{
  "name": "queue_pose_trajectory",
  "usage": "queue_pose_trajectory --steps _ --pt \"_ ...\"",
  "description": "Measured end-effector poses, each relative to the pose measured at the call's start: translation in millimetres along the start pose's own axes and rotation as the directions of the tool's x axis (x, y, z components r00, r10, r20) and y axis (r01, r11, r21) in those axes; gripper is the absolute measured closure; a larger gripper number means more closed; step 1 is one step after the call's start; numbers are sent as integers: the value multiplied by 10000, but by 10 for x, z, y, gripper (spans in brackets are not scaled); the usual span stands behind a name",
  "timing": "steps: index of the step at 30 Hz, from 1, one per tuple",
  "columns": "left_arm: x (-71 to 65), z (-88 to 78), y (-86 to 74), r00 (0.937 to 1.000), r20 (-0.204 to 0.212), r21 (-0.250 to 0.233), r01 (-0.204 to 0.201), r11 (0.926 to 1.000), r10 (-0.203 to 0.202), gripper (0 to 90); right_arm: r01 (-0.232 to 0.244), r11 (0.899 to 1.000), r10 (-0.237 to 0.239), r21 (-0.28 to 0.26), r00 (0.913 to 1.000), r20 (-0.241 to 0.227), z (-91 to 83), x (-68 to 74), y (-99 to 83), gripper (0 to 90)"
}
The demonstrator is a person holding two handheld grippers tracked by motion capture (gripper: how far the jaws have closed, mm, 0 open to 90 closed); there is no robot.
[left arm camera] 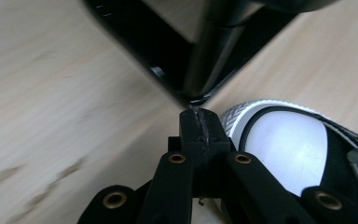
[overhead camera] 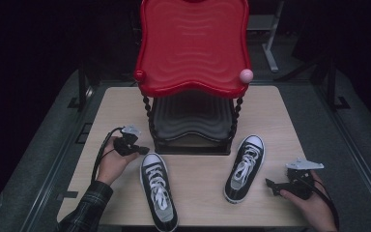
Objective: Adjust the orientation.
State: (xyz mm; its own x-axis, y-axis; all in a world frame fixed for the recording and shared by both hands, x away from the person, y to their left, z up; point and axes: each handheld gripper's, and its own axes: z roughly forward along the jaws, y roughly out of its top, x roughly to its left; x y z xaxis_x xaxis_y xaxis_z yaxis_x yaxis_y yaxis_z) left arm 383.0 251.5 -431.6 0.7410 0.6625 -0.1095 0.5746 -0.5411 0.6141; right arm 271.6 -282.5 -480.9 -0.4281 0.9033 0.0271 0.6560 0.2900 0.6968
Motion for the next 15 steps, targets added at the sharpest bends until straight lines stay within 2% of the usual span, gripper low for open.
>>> queue_pose_trajectory --steps 1,3,4,5,7,8,10,12,13,15 --pt "-11 -1 11 9999 -76 34 -71 10000 71 900 3 10000 -3 -1 10000 -2 0 -1 0 9" --pt "3 -25 10 10000 98 -160 17 9999 -16 900 18 10000 -18 -5 10000 -6 0 -2 0 9" --pt "17 -93 -9 10000 -48 -333 51 9994 -53 900 27 10000 -27 -4 10000 -19 -1 -2 -1 9" --pt "17 -93 -9 10000 -48 -333 51 9994 -53 900 36 10000 -36 -4 10000 -20 -1 -3 -1 9" --pt "-3 -259 -86 9999 -75 -492 137 9987 -140 900 47 10000 -47 -5 10000 -28 -2 -4 -2 9" --pt "-3 -259 -86 9999 -75 -492 137 9987 -140 900 47 10000 -47 -5 10000 -28 -2 -4 -2 9" --pt "-43 -370 -170 9998 -162 -476 85 9988 -93 900 49 10000 -49 -4 10000 -33 -2 -4 -2 9" --pt "-121 -456 -272 9999 -101 -492 89 9987 -94 900 53 10000 -53 -4 10000 -35 -2 -4 -3 9" --pt "-224 -511 -377 9999 -112 -319 -83 9995 80 900 58 10000 -58 -2 10000 -39 -3 -5 -3 9" --pt "-334 -536 -483 9997 9 -32 -251 9997 251 900 62 10000 -62 3 10000 -41 -4 -4 -4 9"
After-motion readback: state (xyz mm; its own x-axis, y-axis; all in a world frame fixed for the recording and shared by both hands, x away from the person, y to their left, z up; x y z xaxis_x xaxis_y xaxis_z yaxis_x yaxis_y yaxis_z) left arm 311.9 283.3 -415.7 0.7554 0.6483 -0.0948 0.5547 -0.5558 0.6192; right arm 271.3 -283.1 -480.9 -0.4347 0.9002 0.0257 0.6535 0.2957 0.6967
